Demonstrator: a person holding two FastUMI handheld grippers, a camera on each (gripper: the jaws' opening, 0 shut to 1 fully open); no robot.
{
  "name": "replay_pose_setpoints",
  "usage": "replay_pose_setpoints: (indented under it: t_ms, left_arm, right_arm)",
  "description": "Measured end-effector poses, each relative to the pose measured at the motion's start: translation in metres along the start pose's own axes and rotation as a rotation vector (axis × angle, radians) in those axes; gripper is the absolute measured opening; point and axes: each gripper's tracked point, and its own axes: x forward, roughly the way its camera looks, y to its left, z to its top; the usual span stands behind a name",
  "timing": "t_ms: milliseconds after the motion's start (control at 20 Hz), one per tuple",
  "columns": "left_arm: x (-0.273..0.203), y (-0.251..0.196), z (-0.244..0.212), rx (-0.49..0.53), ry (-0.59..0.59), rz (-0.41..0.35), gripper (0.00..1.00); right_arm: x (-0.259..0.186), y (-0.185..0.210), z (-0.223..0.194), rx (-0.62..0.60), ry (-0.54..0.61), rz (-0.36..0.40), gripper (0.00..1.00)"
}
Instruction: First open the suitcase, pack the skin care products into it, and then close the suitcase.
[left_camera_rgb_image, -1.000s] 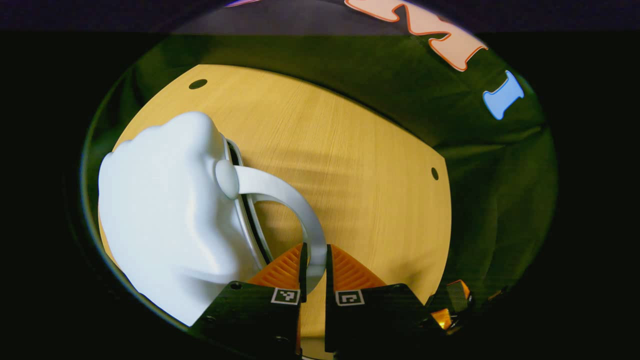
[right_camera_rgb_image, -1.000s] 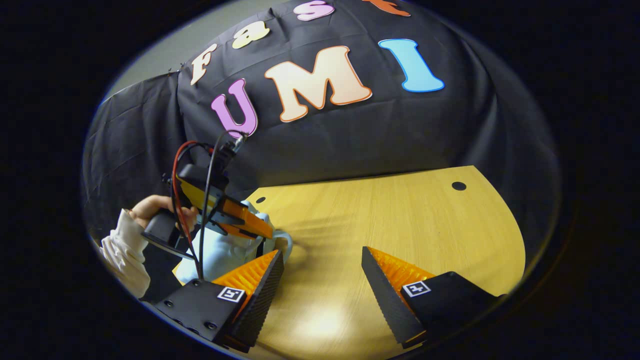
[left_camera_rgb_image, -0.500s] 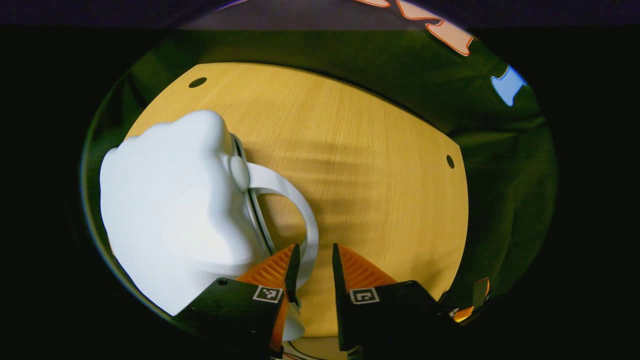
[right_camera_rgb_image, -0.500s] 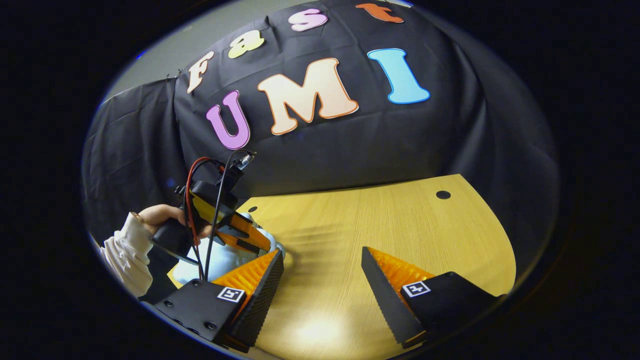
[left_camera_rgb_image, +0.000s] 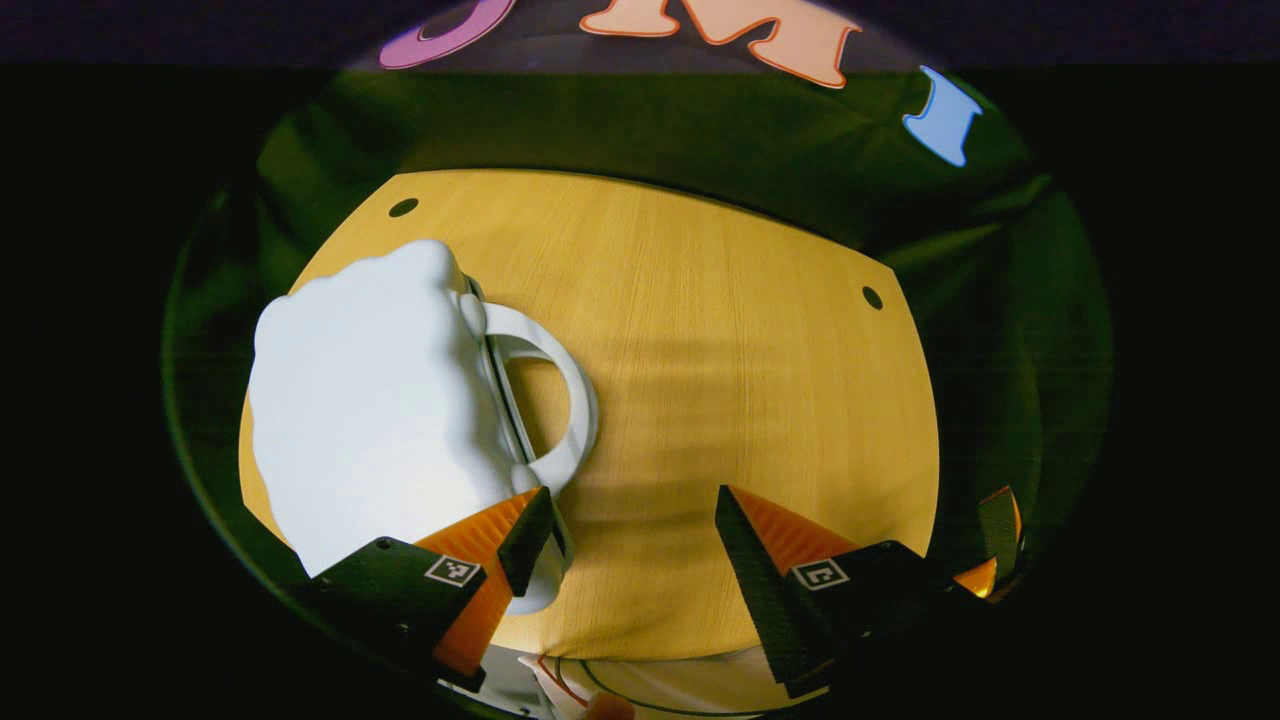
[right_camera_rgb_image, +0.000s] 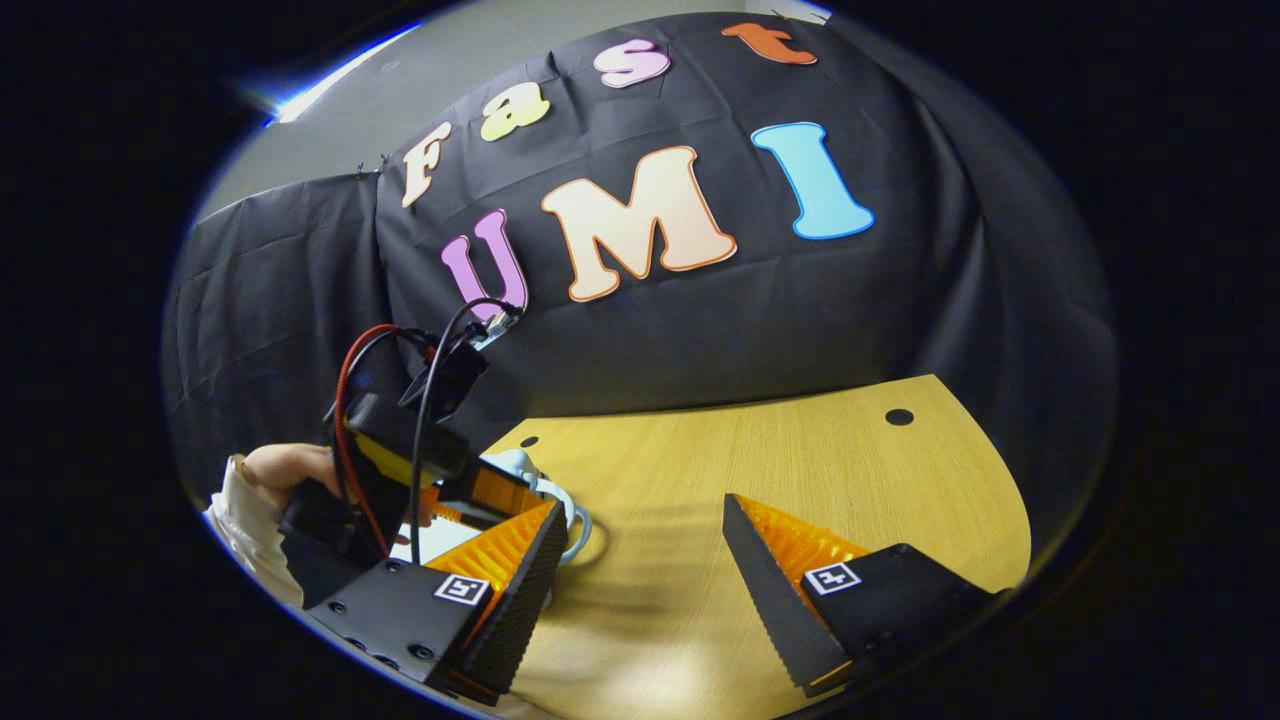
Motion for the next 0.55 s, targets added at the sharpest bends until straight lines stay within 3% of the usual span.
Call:
replay_pose_setpoints:
  t_ms: [350,550]
  left_arm:
    - [-0.019,-0.038,-0.039,0.071,0.003,-0.063,0.96]
    - [-0.019,-0.039,-0.050,0.073,0.013,-0.043,0.96]
  right_arm:
    - [-0.013,0.007,0.011,-0.038,-0.029,0.027,0.98]
    - [-0.021,0.004,0.015,-0.041,-0.039,0.033,0.98]
